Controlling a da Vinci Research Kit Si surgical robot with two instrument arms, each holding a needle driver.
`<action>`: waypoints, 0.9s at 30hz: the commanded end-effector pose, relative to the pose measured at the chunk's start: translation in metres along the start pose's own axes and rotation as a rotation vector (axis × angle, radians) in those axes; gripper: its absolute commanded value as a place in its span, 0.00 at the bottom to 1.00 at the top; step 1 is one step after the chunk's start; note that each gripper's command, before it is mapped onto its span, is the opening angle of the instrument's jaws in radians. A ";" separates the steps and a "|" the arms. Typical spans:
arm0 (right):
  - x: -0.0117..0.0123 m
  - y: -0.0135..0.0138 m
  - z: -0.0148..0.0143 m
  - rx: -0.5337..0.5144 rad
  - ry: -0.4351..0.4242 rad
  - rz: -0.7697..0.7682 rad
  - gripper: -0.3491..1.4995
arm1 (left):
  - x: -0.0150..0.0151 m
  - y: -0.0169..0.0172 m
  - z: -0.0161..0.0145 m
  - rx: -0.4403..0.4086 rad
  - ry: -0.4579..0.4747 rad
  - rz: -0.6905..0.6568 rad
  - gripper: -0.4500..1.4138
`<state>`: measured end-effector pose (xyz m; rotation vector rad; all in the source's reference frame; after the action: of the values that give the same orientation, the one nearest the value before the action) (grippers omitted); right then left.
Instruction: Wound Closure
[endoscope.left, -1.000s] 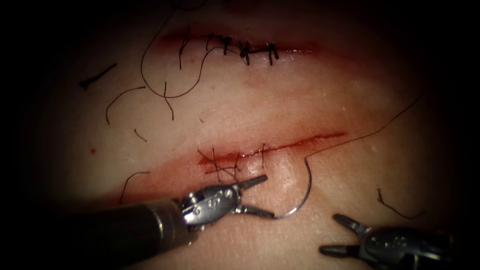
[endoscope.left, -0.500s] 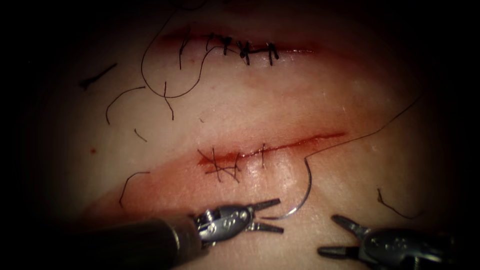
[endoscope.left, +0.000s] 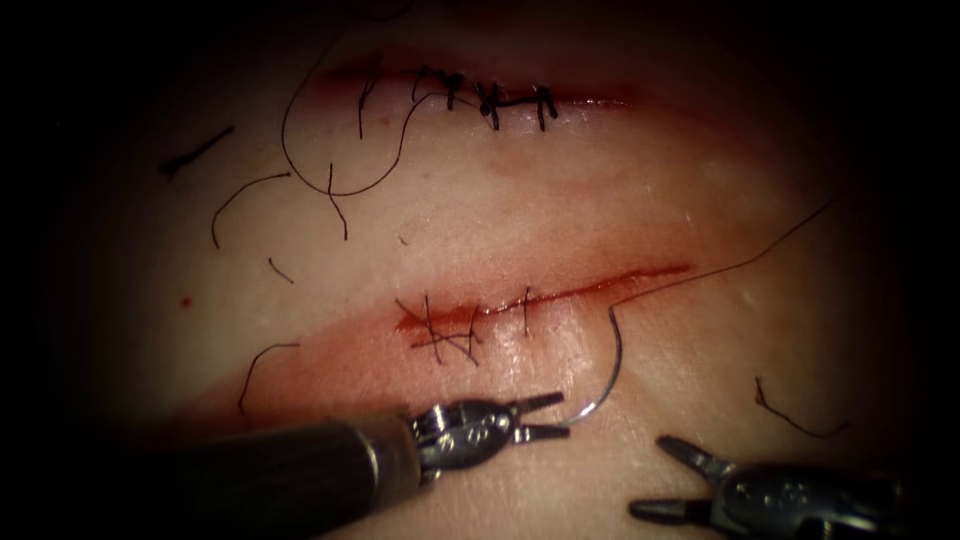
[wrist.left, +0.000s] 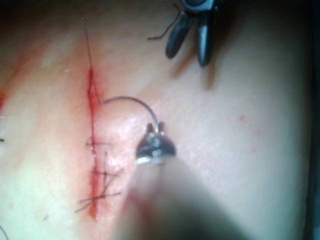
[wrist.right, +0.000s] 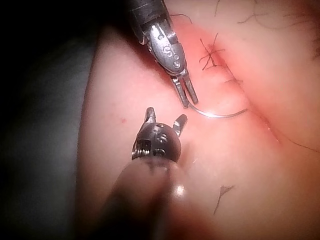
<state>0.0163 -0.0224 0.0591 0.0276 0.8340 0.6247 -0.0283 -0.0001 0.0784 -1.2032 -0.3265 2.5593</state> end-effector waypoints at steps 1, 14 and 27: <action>-0.0004 -0.0008 0.0004 0.006 -0.001 0.004 0.96 | -0.0002 0.0005 0.0007 0.003 -0.002 0.015 0.09; -0.0005 -0.0007 0.0007 0.006 -0.005 0.071 0.94 | 0.0004 0.0008 -0.0006 0.068 -0.039 0.085 0.00; 0.0024 0.0071 0.0037 -0.166 -0.103 0.314 0.88 | 0.0031 -0.0007 -0.0060 0.313 -0.214 0.259 0.00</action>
<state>0.0159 -0.0140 0.0610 0.0421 0.6796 0.9881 -0.0247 0.0025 0.0720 -0.8980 0.2139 2.8364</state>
